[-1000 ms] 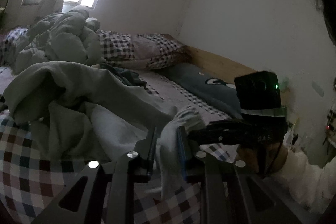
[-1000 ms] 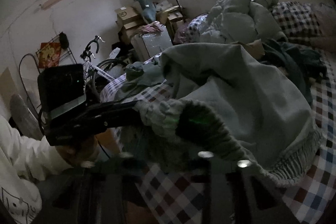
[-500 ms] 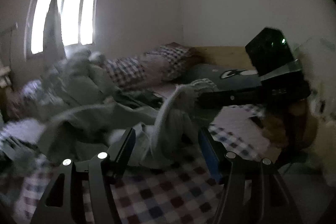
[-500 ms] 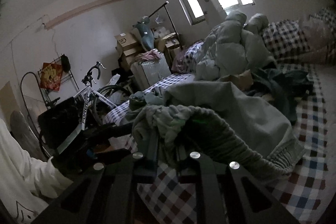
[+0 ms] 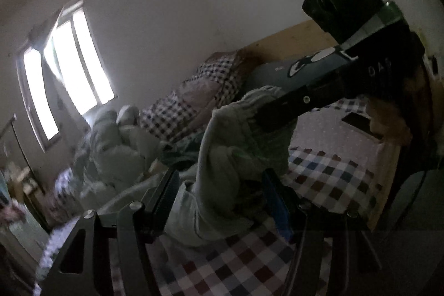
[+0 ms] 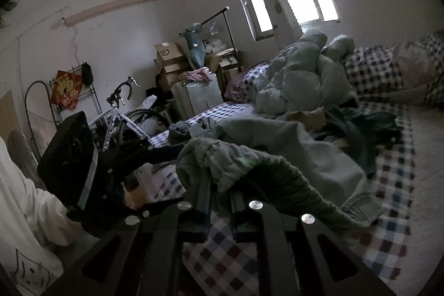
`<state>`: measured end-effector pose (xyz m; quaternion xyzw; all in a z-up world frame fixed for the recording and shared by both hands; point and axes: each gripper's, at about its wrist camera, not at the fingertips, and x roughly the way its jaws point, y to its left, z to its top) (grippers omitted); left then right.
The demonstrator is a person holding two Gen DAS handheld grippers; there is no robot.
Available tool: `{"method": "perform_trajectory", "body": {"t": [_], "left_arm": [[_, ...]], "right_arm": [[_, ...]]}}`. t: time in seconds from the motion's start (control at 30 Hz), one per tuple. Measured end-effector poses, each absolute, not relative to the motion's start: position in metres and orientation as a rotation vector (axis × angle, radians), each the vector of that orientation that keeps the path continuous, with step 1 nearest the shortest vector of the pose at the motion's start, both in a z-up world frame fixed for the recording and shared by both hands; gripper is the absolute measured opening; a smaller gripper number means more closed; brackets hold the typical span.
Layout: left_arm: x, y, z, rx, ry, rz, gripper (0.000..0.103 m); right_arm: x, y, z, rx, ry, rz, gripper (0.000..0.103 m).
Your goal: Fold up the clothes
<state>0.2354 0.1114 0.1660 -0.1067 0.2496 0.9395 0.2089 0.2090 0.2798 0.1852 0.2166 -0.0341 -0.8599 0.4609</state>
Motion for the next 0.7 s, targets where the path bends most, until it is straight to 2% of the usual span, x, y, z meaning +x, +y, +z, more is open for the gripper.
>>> {"method": "perform_trajectory", "body": {"t": [0.13, 0.2, 0.23, 0.3, 0.37, 0.47, 0.57, 0.6, 0.67, 0.7], "left_arm": [[0.236, 0.126, 0.175, -0.267, 0.723, 2.6, 0.063], [0.237, 0.132, 0.178, -0.267, 0.731, 2.584, 0.045], [0.238, 0.134, 0.179, -0.268, 0.736, 2.574, 0.041], [0.24, 0.137, 0.181, -0.261, 0.762, 2.569, 0.025], [0.238, 0.138, 0.184, -0.283, 0.753, 2.575, 0.016], [0.23, 0.13, 0.19, -0.314, 0.68, 2.582, 0.012], [0.221, 0.113, 0.197, -0.33, 0.57, 2.64, 0.01], [0.217, 0.106, 0.2, -0.336, 0.526, 2.66, 0.01], [0.21, 0.091, 0.206, -0.345, 0.442, 2.692, 0.01], [0.205, 0.079, 0.21, -0.355, 0.38, 2.706, 0.01]], "right_arm": [[0.219, 0.293, 0.195, 0.494, -0.087, -2.143, 0.009], [0.225, 0.296, 0.199, 0.483, -0.075, -2.149, 0.009], [0.227, 0.295, 0.201, 0.483, -0.067, -2.151, 0.009], [0.231, 0.294, 0.204, 0.481, -0.045, -2.154, 0.009], [0.234, 0.293, 0.207, 0.482, -0.03, -2.159, 0.009], [0.233, 0.294, 0.207, 0.494, -0.038, -2.173, 0.01], [0.229, 0.297, 0.205, 0.506, -0.063, -2.192, 0.015], [0.23, 0.302, 0.203, 0.502, -0.08, -2.206, 0.017], [0.231, 0.311, 0.199, 0.495, -0.117, -2.224, 0.03], [0.231, 0.319, 0.194, 0.496, -0.149, -2.238, 0.047]]}}
